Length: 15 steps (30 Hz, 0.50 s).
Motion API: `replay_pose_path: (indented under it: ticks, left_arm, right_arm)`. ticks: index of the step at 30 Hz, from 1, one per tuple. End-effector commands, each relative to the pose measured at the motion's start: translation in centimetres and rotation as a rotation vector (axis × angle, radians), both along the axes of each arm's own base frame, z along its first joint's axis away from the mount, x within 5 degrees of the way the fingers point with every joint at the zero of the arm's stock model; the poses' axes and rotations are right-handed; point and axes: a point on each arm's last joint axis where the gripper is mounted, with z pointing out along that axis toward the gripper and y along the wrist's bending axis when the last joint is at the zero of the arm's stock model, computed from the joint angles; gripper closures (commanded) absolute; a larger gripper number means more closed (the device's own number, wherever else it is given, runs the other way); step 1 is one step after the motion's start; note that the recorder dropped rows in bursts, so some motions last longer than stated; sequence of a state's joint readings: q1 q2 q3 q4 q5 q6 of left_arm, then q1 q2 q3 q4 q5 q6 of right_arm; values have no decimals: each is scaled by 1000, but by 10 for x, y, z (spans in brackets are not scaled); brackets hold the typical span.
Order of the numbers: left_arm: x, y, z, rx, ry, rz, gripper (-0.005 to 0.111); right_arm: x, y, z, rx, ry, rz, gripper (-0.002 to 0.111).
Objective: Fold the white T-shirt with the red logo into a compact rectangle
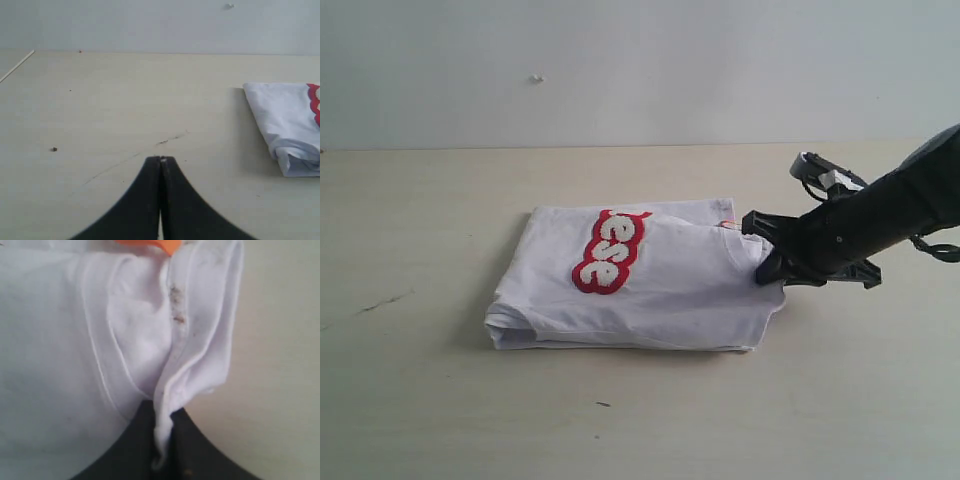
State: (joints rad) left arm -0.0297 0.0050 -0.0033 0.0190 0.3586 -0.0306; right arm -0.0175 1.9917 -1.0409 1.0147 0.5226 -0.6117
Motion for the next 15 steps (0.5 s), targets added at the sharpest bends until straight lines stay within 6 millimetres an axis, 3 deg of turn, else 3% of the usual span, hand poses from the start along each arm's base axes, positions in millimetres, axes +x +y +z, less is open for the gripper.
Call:
replay_pose_path:
  ticks: [1, 5, 9, 15]
  left_arm:
    - [0, 0, 0, 2, -7, 1, 107]
    - [0, 0, 0, 2, -7, 1, 107]
    - [0, 0, 0, 2, -7, 1, 107]
    - [0, 0, 0, 2, -7, 1, 107]
  right_arm:
    - [1, 3, 32, 51, -130, 38, 108]
    - [0, 14, 61, 159, -276, 118, 108]
    - [2, 30, 76, 263, -389, 186, 108]
    - [13, 71, 107, 281, -509, 351, 108]
